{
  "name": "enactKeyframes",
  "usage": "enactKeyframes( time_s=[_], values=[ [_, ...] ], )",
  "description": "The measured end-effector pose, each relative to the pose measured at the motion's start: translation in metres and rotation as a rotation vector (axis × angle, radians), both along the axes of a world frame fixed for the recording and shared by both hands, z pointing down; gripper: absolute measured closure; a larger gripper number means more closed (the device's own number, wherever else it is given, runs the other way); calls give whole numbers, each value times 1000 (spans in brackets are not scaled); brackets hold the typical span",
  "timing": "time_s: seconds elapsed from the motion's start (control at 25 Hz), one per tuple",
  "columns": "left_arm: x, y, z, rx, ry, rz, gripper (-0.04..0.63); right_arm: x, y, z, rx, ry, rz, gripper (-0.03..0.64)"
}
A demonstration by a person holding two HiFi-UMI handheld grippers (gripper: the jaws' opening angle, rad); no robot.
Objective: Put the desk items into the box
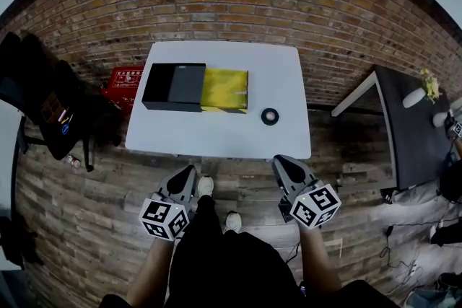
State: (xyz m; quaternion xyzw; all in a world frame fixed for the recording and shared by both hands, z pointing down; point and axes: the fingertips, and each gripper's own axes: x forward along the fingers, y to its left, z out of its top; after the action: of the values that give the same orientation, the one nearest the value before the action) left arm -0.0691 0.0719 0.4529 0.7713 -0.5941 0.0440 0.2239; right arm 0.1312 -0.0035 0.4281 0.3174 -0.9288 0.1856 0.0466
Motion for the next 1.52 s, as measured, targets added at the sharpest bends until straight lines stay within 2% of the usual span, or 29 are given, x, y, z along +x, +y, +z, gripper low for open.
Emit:
enactKeyframes(
  time_s=[0.24, 0.52, 0.72, 1.12, 1.36, 1.52],
  values=[
    [-8, -38, 5, 3, 5, 71, 584, -10, -25, 12, -13, 5, 38, 597],
    [-24, -98, 3, 20, 1, 155, 584, -29, -62, 34, -16, 79, 65, 597],
    [-39, -139, 9, 9, -10, 235, 584, -50, -93, 38, -19, 96, 102, 597],
    [-67, -191, 19, -7, -4, 353, 584, -87, -131, 38, -5, 116, 181, 596],
    [-58, -205, 25, -10, 22, 400, 584, -76, -137, 49, -40, 124, 248, 597],
    [-40, -213, 33, -31, 35, 439, 584, -63, -145, 70, -43, 233, 251, 597]
  ],
)
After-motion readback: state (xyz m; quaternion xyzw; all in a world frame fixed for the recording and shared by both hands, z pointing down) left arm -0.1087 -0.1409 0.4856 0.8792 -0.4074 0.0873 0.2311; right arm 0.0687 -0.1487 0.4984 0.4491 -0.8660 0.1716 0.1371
